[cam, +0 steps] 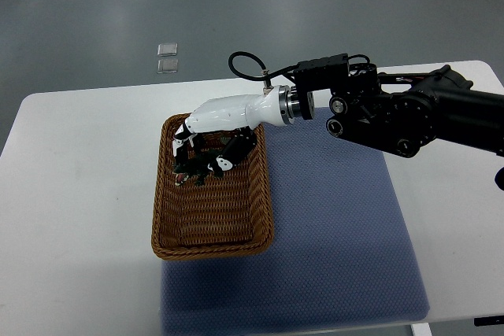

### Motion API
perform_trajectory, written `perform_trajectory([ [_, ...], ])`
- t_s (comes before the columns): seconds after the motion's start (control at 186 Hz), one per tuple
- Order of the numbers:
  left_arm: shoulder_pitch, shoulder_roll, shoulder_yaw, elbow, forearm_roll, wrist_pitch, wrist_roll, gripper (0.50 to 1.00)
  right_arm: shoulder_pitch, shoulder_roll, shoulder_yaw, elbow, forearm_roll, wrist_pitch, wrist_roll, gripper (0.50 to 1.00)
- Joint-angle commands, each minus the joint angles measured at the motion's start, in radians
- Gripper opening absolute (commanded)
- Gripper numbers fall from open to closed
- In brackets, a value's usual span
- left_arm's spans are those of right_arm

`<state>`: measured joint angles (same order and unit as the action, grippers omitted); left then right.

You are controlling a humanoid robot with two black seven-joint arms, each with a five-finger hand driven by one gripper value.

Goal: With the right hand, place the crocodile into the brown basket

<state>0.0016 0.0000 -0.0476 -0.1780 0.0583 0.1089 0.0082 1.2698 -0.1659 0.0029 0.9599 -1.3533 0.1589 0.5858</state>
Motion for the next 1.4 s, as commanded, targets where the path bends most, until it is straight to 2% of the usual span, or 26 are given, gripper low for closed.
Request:
perform_trajectory([
  [0.0, 0.000, 0.000, 0.000, 0.000, 0.000, 0.000, 0.001, 1.000, -0.027, 0.000, -0.001, -0.020, -0.006, -0.004, -0.001, 0.568],
  [0.081, 0.000, 0.000, 0.000, 0.000, 0.000, 0.000, 0.001, 1.000, -0.033, -0.001, -0.001, -0.032, -0.007, -0.004, -0.001, 0.668],
  [0.14, 0.000, 0.000, 0.000, 0.000, -0.002, 0.000, -0.001, 1.000, -0.041, -0.004, 0.002, -0.038, -0.009, -0.005, -0.003, 0.801],
  [0.258, 0.000, 0.000, 0.000, 0.000, 0.000, 0.000, -0.001, 1.000, -0.044, -0.012, 0.002, -0.038, -0.009, -0.022, -0.003, 0.893],
  [0.366, 0.000, 0.000, 0.000, 0.000, 0.000, 0.000, -0.001, 1.000, -0.043, -0.018, 0.005, -0.040, -0.007, -0.024, -0.003, 0.913],
  [0.645, 0.000, 0.000, 0.000, 0.000, 0.000, 0.000, -0.001, 1.000, -0.053, -0.075, 0.101, -0.041, 0.008, -0.016, -0.011, 0.917],
  [0.844, 0.000, 0.000, 0.000, 0.000, 0.000, 0.000, 0.001, 1.000, -0.142, -0.099, 0.269, -0.152, 0.026, -0.005, -0.014, 0.917],
  [0.962, 0.000, 0.000, 0.000, 0.000, 0.000, 0.000, 0.001, 1.000, -0.208, -0.101, 0.350, -0.247, 0.170, 0.016, -0.023, 0.917],
  [1.156, 0.000, 0.000, 0.000, 0.000, 0.000, 0.000, 0.001, 1.000, -0.270, -0.129, 0.356, -0.375, 0.511, 0.013, -0.046, 0.913],
  [1.392, 0.000, 0.000, 0.000, 0.000, -0.002, 0.000, 0.001, 1.000, -0.319, -0.152, 0.356, -0.464, 0.796, 0.013, -0.050, 0.913],
])
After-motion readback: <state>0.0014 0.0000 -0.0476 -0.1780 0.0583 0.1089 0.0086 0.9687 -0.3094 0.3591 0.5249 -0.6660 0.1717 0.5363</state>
